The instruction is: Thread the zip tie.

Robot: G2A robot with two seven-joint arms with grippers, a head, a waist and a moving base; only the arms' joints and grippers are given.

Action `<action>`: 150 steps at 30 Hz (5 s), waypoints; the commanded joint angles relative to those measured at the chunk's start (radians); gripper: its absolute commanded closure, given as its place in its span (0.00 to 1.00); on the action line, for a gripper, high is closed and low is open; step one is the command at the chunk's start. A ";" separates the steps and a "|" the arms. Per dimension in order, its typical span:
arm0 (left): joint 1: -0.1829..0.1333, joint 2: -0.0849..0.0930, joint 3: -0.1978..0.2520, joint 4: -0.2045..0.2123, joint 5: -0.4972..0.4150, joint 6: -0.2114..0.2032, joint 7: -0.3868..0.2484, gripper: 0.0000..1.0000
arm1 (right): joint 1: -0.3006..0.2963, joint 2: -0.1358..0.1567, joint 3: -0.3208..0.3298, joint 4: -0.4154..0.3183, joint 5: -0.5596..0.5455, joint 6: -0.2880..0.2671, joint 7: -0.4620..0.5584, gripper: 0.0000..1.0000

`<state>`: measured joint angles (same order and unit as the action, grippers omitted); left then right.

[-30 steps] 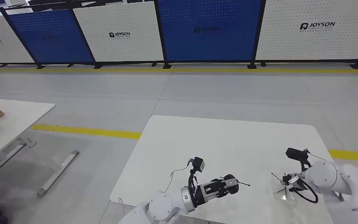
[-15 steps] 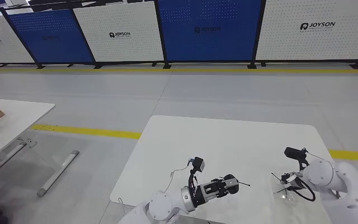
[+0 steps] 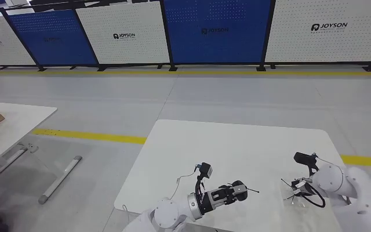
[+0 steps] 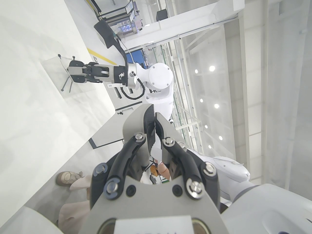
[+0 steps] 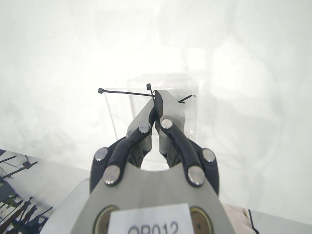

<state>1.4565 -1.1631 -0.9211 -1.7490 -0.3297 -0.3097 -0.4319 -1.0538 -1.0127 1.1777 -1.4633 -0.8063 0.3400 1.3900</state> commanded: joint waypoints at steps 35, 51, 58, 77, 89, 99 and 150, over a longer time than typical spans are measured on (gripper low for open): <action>0.000 0.000 0.000 0.000 0.000 0.000 0.000 1.00 | -0.299 -0.017 0.311 -0.377 0.026 0.000 -0.028 1.00; 0.000 0.000 0.000 0.000 0.000 0.000 0.000 1.00 | -0.495 -0.023 0.426 -0.441 0.216 -0.126 -0.354 1.00; 0.000 0.000 0.000 0.000 0.000 0.000 0.000 1.00 | -0.495 -0.023 0.426 -0.441 0.216 -0.126 -0.354 1.00; 0.000 0.000 0.000 0.000 0.000 0.000 0.000 1.00 | -0.749 -0.038 0.563 -0.524 0.479 -0.409 -0.729 1.00; 0.000 0.000 0.000 0.000 0.000 0.000 0.000 1.00 | -0.749 -0.038 0.563 -0.524 0.479 -0.409 -0.729 1.00; 0.000 0.000 0.000 0.000 0.000 0.000 0.000 1.00 | -0.747 -0.045 0.552 -0.516 0.578 -0.463 -0.782 1.00; -0.081 -0.018 0.074 0.050 0.077 0.089 0.013 1.00 | -0.844 -0.074 0.469 -0.561 0.487 -0.468 -1.168 1.00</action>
<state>1.3758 -1.1811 -0.8469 -1.6989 -0.2530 -0.2206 -0.4187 -1.8903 -1.0846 1.6633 -2.0196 -0.2863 -0.1373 0.2576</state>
